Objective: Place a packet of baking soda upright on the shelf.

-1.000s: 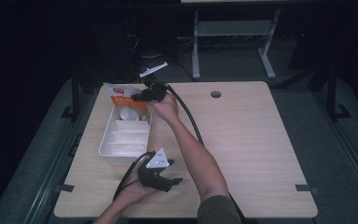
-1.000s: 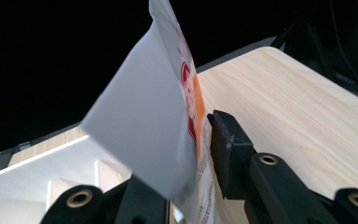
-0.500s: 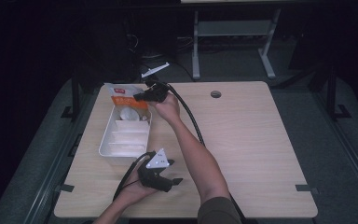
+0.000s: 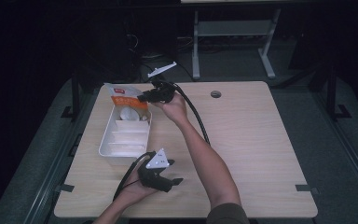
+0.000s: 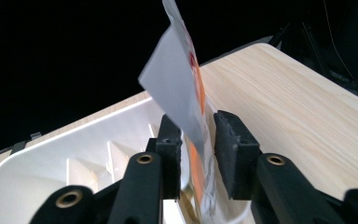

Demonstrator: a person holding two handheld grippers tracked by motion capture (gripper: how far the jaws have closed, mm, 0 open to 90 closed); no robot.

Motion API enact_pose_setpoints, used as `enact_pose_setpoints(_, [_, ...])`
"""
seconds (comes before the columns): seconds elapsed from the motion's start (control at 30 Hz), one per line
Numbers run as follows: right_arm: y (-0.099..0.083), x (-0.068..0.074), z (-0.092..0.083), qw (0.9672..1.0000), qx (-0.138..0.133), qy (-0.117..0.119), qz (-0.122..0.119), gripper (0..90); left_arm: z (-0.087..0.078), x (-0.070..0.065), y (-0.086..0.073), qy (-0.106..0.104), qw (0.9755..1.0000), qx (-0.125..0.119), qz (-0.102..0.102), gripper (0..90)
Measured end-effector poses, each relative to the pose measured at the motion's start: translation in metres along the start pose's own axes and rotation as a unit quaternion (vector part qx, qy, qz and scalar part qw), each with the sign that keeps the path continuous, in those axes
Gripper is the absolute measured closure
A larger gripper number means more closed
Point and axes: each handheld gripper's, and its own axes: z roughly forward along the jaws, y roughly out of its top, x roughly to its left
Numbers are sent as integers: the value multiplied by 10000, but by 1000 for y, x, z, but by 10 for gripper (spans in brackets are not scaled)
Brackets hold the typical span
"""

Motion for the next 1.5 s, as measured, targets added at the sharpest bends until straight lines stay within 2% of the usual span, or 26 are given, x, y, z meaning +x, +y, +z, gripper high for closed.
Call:
enact_pose_setpoints(0.37, [-17, -9, -28, 9996, -174, 92, 213, 642, 0, 0, 0, 9, 10000, -21, -25, 277])
enact_pose_setpoints(0.57, [-21, -10, -39, 9995, -211, 103, 226, 608, -1, -1, 1, 17, 10000, -33, 15, 276])
enact_pose_setpoints(0.93, [-29, -8, -59, 9996, -37, 181, 219, 555, 0, -1, 0, 22, 10000, -32, -31, 275])
enact_pose_setpoints(1.1, [-31, -7, -68, 9997, -55, 133, 191, 537, 0, 0, 0, 16, 10000, -22, -44, 276])
enact_pose_setpoints(1.5, [-46, -12, -89, 9994, -39, 98, 322, 511, 1, -1, 1, -2, 10000, -27, -50, 275])
